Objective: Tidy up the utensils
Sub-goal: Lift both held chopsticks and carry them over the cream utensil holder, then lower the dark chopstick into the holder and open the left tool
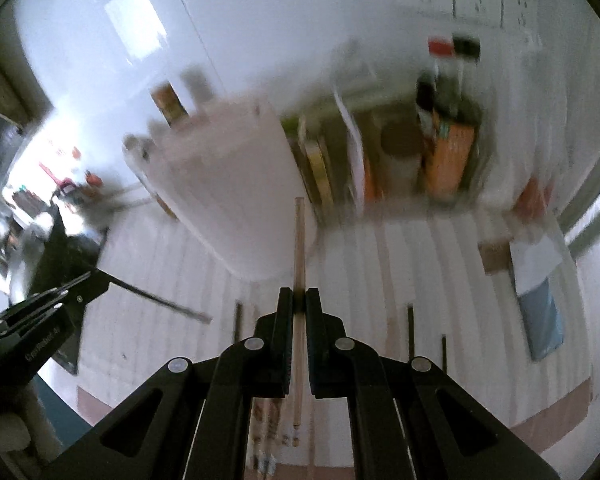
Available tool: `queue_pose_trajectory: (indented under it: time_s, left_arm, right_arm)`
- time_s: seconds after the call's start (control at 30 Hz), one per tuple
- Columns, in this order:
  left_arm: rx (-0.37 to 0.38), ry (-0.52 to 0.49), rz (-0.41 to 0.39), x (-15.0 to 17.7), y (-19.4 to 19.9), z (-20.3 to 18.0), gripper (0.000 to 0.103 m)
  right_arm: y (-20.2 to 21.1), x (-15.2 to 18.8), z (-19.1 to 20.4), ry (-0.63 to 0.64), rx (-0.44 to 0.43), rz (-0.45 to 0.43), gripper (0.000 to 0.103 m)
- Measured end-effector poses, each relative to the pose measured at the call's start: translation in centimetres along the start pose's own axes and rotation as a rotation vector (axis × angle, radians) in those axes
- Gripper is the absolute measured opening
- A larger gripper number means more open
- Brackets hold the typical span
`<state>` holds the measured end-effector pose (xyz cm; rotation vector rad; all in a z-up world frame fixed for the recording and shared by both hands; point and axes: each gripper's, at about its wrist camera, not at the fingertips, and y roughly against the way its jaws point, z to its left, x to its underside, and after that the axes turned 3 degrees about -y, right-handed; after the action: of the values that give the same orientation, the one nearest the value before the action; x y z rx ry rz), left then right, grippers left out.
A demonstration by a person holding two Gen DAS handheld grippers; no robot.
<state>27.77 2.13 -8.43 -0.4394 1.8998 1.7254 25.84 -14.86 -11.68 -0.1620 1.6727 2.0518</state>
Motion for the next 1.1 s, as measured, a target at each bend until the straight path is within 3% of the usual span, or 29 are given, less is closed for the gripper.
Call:
queue_pose_trajectory:
  time_s: [0.33, 0.63, 0.83, 1.1]
  left_arm:
    - [0.018, 0.019, -0.181, -8.0, 6.1, 0.3, 0.002]
    - [0.022, 0.028, -0.263, -14.6, 6.9, 0.5, 0.002]
    - [0.019, 0.027, -0.244, -17.9, 3.7, 0.2, 0.002]
    - [0.035, 0.039, -0.129, -18.9, -3.0, 1.2, 0.002]
  right_arm:
    - [6.3, -10.9, 4.5, 0.045, -0.117, -0.22, 0.006]
    - [5.7, -19.2, 7.1, 0.065, -0.125, -0.333, 0.006]
    - [2.7, -22.8, 7.5, 0.046, -0.119, -0.36, 0.006]
    - [-2.2, -24.6, 7.2, 0.026, -0.113, -0.345, 0.006]
